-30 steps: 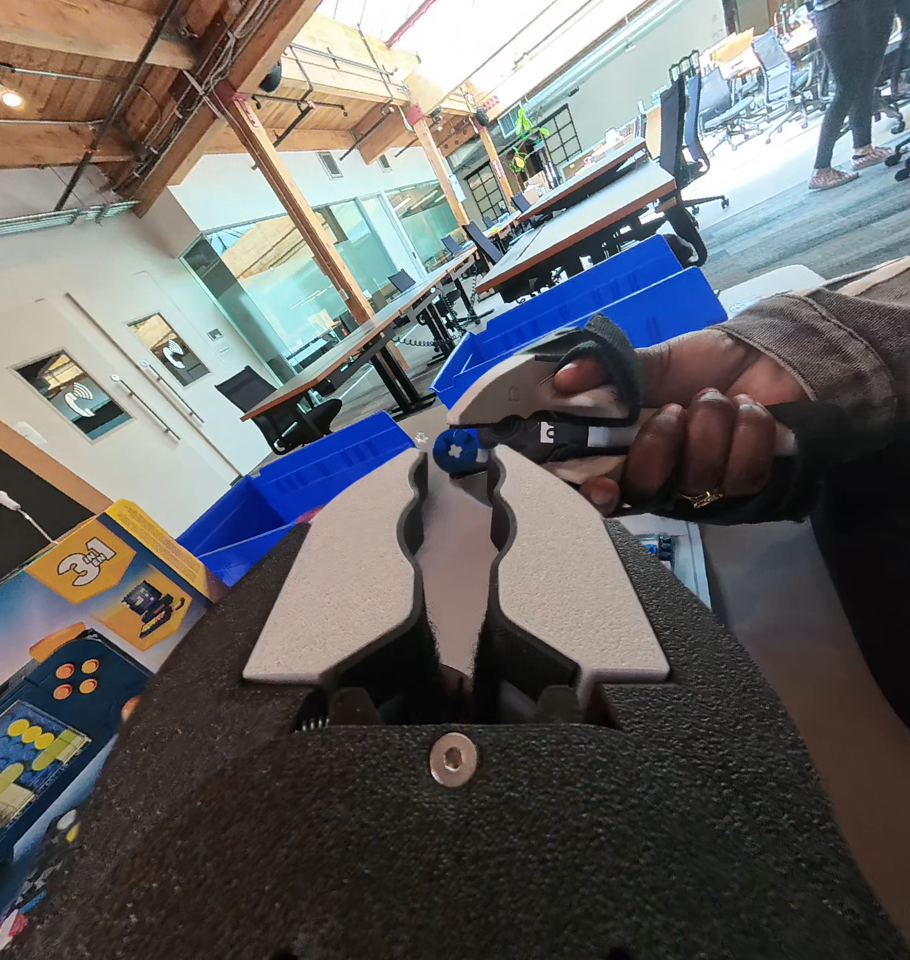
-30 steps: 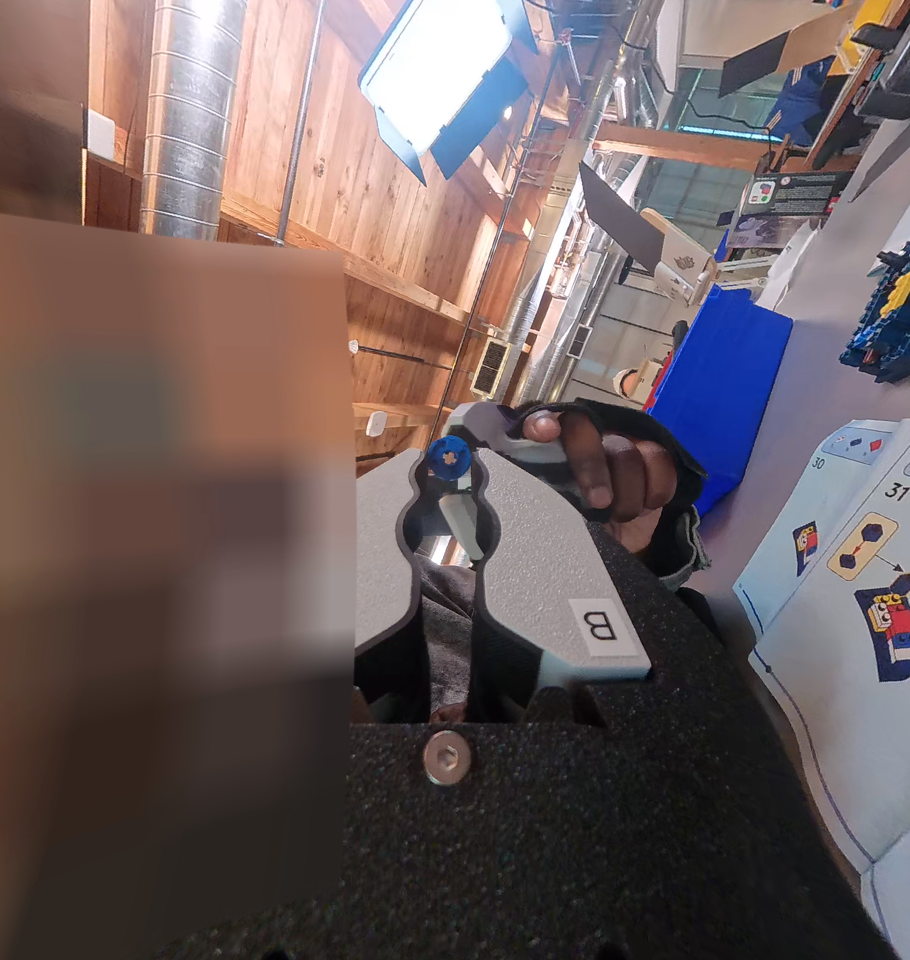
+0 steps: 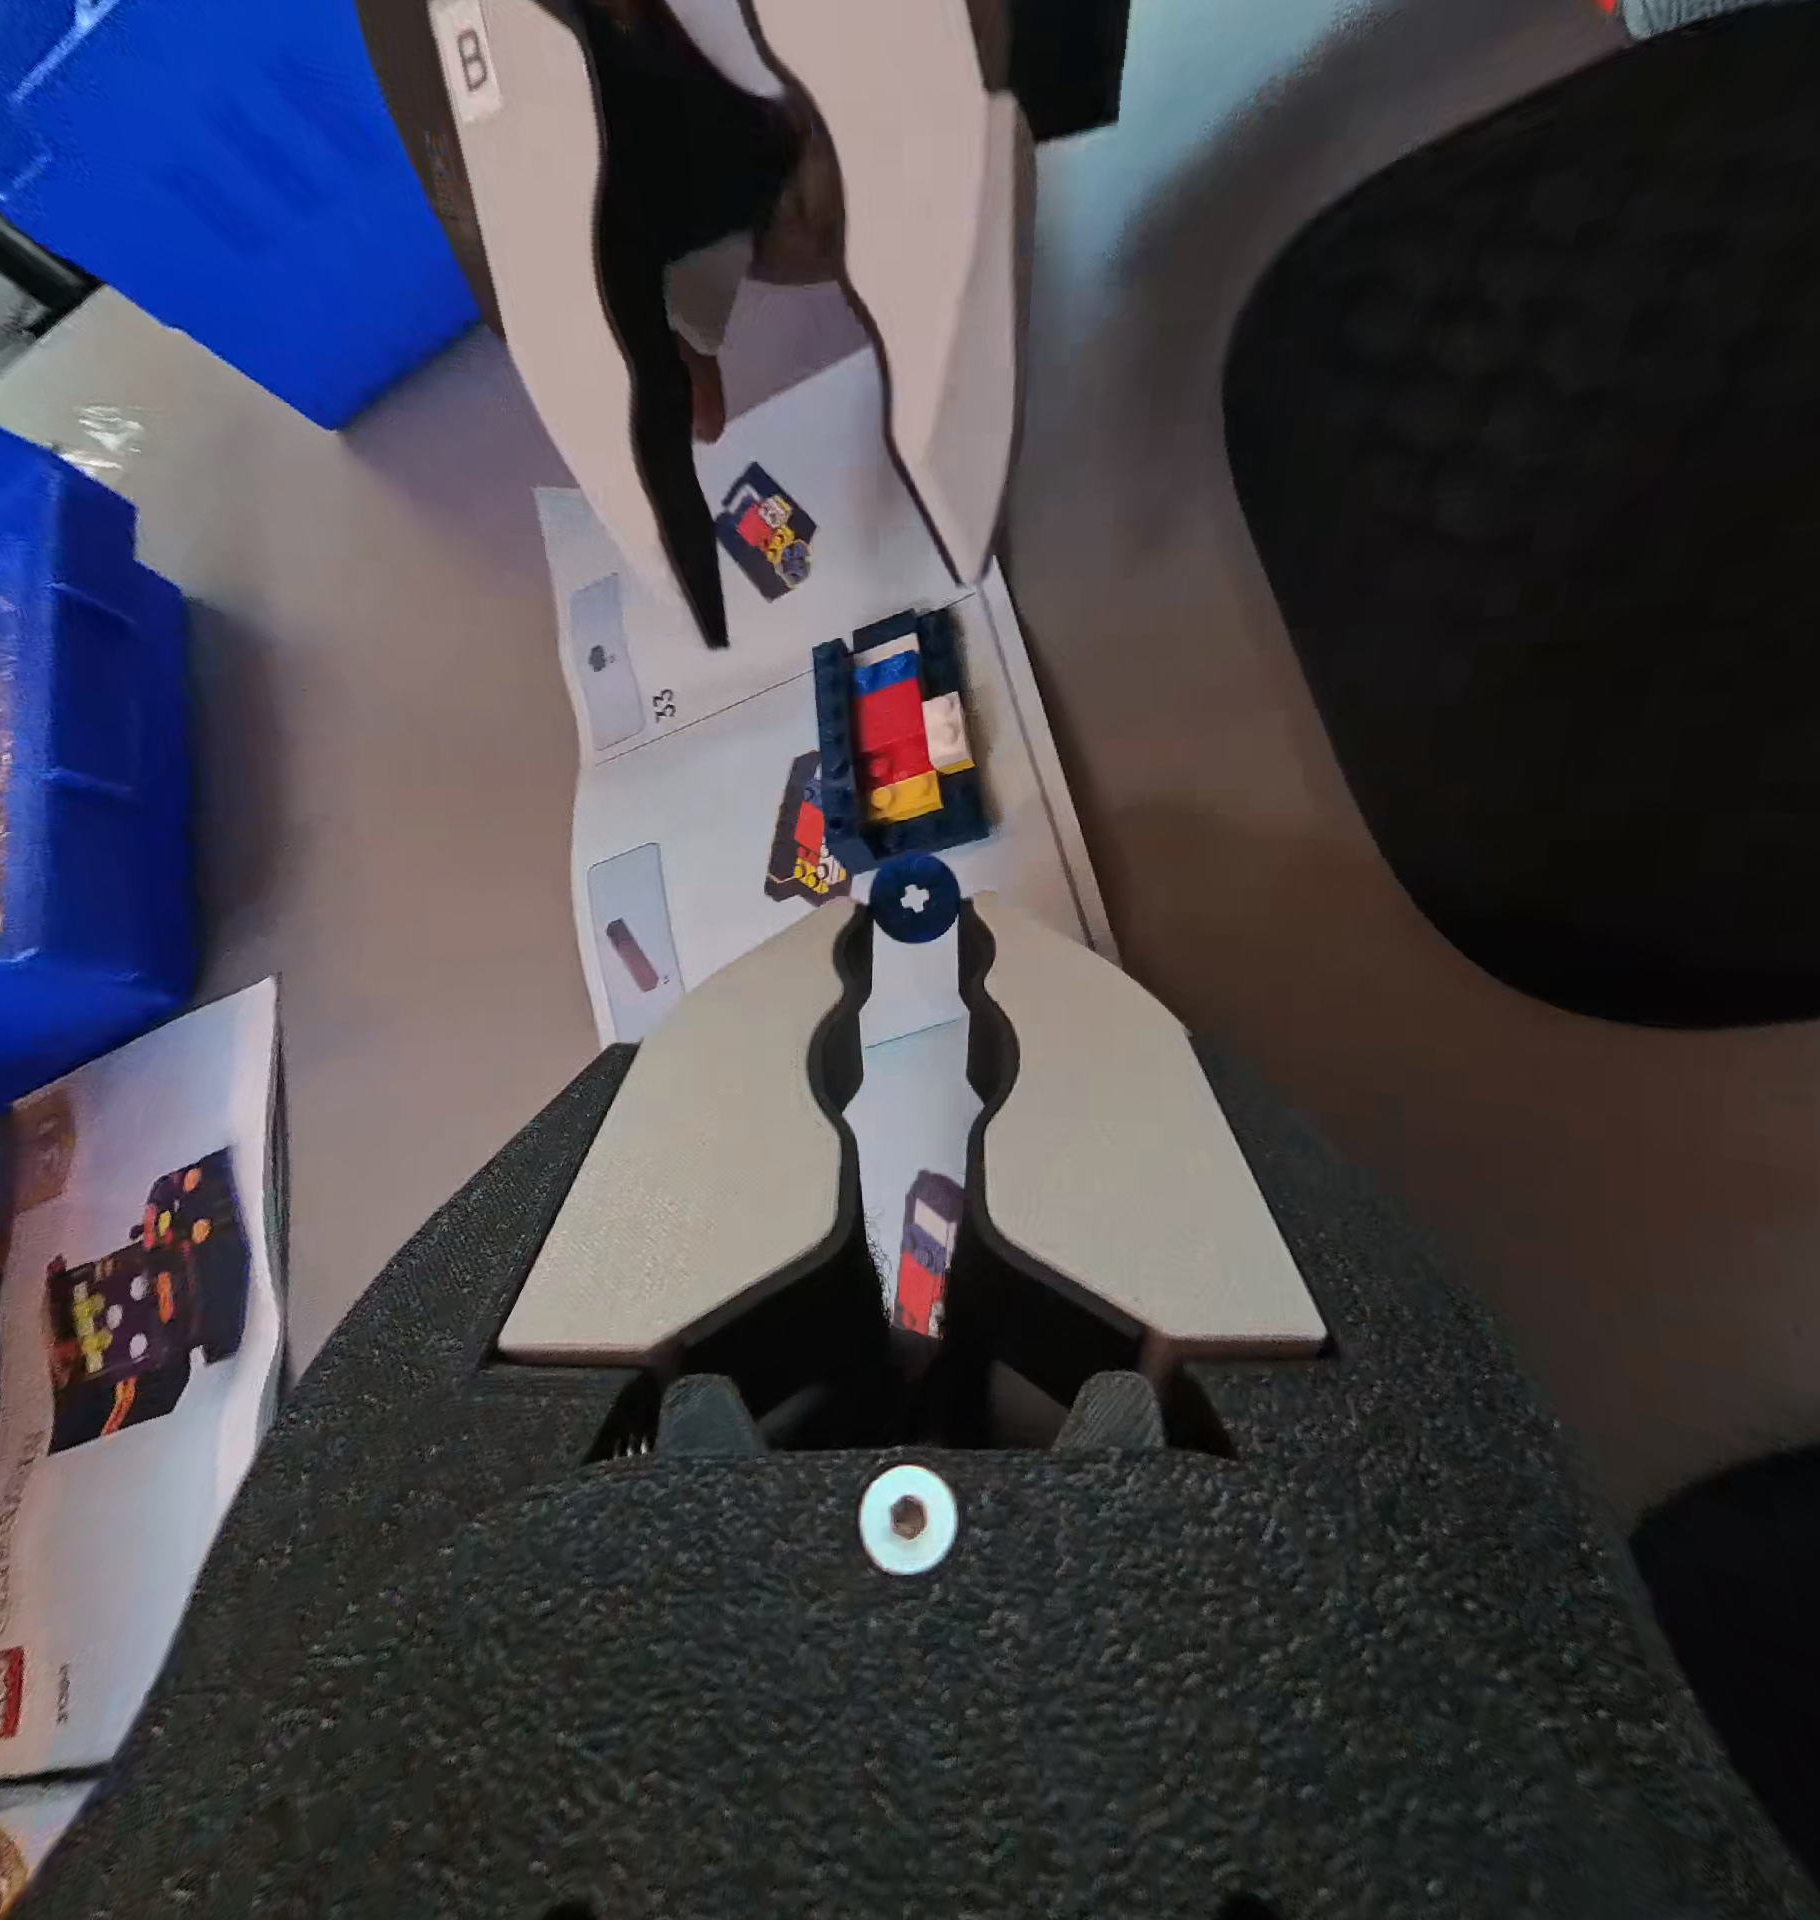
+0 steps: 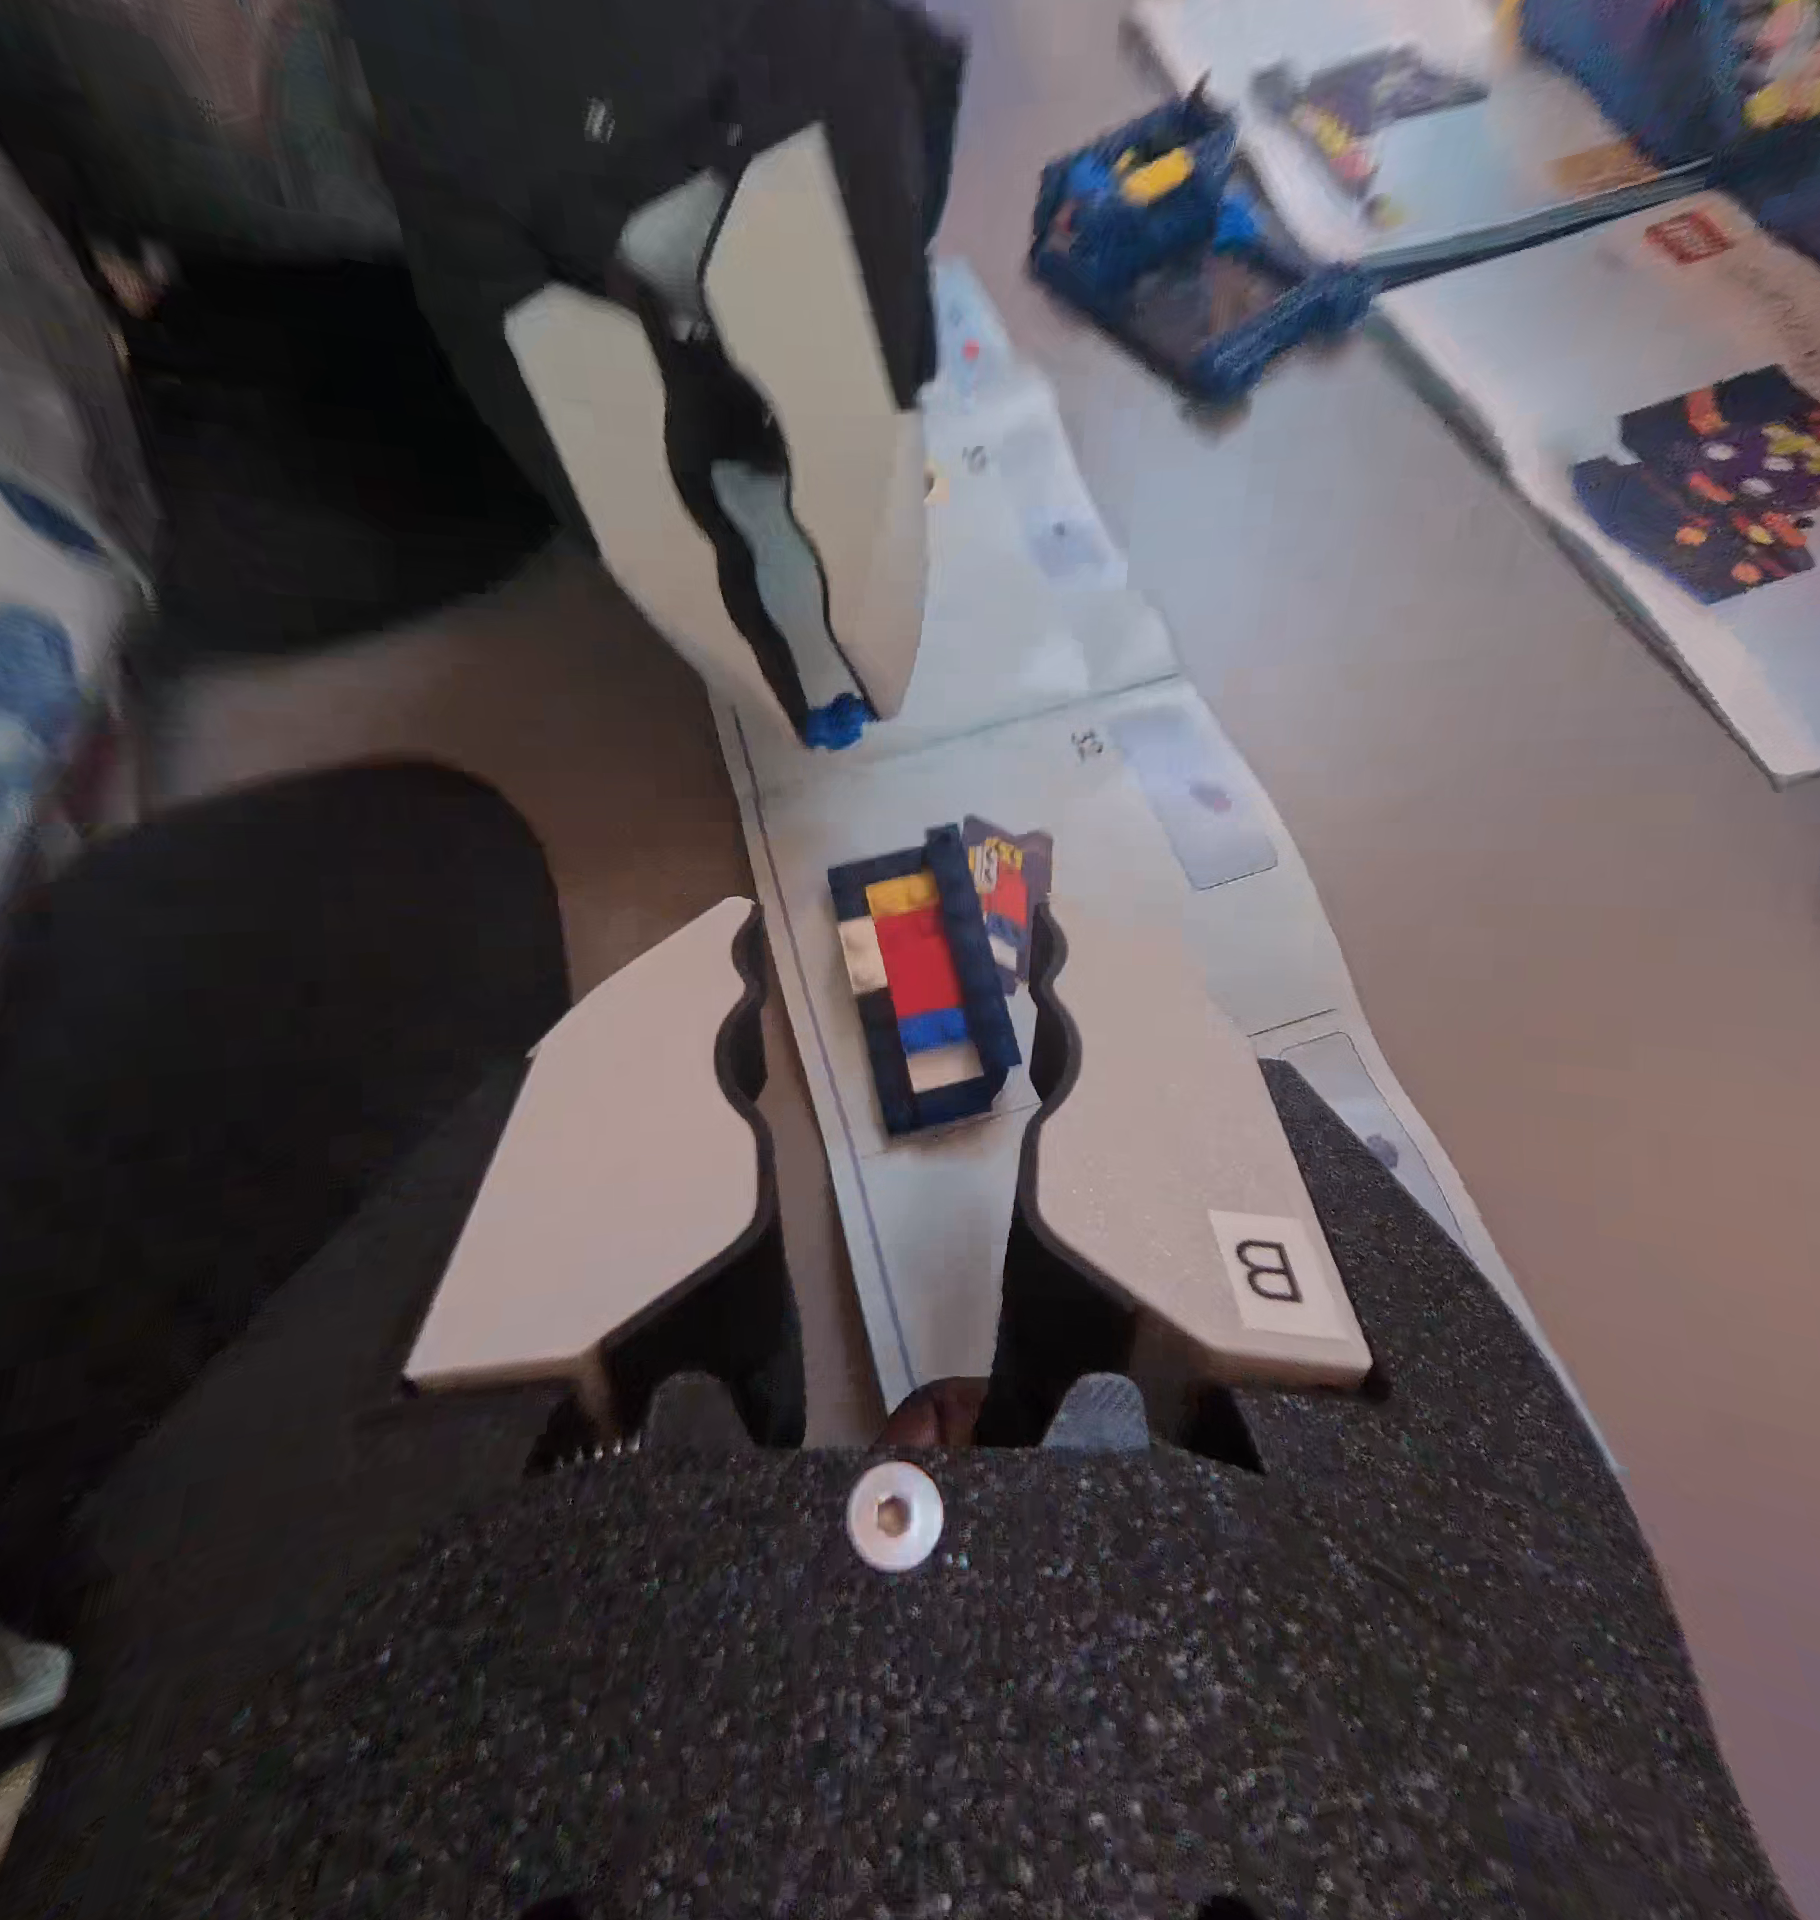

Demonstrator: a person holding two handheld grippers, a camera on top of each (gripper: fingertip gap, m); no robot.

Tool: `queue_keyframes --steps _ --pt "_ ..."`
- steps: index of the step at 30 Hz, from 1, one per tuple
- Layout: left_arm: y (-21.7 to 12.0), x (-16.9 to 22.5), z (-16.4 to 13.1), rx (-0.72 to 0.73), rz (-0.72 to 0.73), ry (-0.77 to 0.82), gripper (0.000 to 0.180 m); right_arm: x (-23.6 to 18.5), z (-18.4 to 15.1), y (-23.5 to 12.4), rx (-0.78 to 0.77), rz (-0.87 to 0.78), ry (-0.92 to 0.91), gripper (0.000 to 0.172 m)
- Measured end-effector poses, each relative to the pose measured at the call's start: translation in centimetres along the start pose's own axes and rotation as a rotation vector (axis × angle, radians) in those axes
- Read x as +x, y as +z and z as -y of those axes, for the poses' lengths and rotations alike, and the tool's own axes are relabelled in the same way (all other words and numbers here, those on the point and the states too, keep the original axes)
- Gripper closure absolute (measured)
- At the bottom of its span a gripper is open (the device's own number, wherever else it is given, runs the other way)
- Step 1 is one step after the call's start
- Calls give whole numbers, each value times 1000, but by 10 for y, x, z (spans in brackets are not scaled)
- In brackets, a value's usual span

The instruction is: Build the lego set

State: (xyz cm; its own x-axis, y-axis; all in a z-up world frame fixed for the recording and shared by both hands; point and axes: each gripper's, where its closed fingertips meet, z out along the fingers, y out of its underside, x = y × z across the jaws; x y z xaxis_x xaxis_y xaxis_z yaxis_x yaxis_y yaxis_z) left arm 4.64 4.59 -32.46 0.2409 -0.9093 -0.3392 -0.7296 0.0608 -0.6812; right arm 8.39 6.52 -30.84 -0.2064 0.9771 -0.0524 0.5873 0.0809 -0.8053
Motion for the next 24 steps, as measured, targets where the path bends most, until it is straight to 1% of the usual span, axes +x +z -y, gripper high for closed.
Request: queue_keyframes --steps 2,8,11,17,24 --pt "5 1 1 -18 -31 0 165 -2 -7 7 -38 10 -57 125" --pt "14 2 -1 -73 -80 -44 165 7 -33 21 -157 5 -121 128" --pt "18 2 -5 -120 -91 -55 165 5 -33 26 -154 27 -141 133" --pt "25 1 -6 -193 -93 -23 165 5 -32 29 -131 33 -148 135" --pt "30 -1 -5 -218 -89 -27 165 3 -31 31 -118 33 -159 137"
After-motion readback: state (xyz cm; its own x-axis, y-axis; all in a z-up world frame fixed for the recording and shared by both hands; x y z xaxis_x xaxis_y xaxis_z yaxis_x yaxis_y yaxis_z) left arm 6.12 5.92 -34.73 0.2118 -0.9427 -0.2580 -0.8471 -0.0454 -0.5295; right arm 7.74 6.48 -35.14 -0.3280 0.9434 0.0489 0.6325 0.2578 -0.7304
